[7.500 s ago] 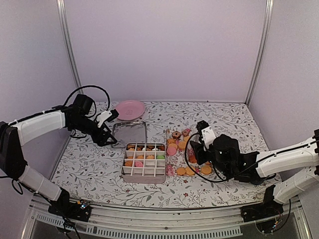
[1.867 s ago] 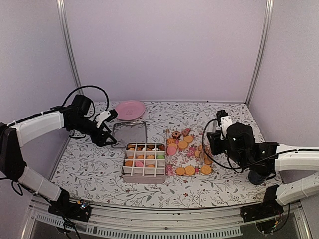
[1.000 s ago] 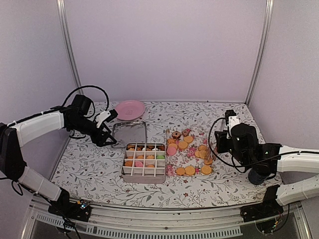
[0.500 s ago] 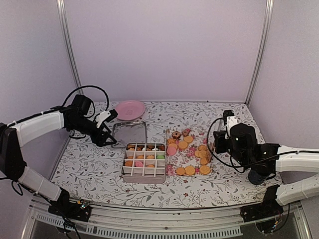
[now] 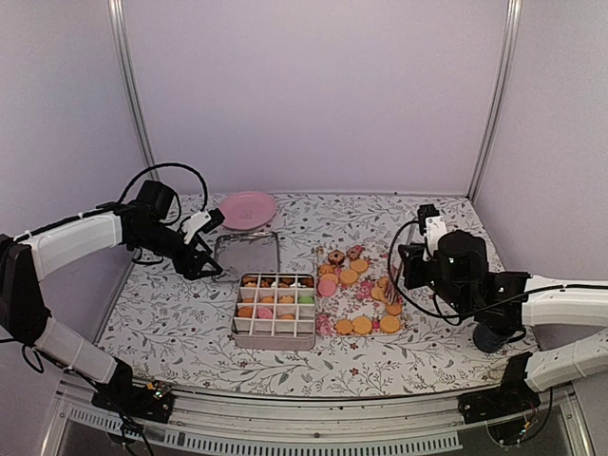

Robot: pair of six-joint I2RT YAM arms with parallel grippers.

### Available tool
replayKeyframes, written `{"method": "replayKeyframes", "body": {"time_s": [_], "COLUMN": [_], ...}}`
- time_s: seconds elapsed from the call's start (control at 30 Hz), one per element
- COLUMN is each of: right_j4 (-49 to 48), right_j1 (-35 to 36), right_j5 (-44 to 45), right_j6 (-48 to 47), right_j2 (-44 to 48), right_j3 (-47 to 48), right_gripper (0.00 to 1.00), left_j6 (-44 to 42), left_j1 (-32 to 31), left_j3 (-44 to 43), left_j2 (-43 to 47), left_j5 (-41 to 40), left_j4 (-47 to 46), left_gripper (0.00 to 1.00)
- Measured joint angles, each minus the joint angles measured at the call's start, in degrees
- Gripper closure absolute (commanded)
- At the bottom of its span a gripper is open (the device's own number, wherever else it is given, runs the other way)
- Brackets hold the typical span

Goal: Pack the cookies
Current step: Pick up the fake cookies from the plate.

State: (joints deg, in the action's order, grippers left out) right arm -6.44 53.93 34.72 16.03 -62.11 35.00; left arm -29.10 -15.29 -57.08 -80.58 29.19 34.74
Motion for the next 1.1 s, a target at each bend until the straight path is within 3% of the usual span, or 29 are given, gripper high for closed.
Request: {"method": "replayKeyframes", "body": {"time_s": [0.07, 0.87, 1.0, 1.1], "right_j4": [-0.22, -0.33, -0.76, -0.9], "right_j1": [0.0, -0.11, -0.11, -0.11], "right_j5": [-0.39, -0.37, -0.33, -0.31], "right_j6": [-0.39, -1.7, -1.84, -1.81], "right_j2": [-0.94, -3.8, -4.9, -5.05], "right_j3": [0.0, -1.66, -1.64, -1.6], "right_gripper": [0.67, 0.62, 0.65, 0.75], "left_j6": [0.0, 0.0, -0.02, -0.04], "left_j1": [0.0, 0.0, 0.0, 0.0], "left_j3": [0.02, 0.02, 0.02, 0.02], "left_j2": [0.0, 0.0, 0.0, 0.0], "left_j5": [0.0, 0.0, 0.0, 0.0], "left_j4": [0.0, 0.02, 0.02, 0.0], "left_gripper": [0.25, 0.25, 0.25, 0.25]}}
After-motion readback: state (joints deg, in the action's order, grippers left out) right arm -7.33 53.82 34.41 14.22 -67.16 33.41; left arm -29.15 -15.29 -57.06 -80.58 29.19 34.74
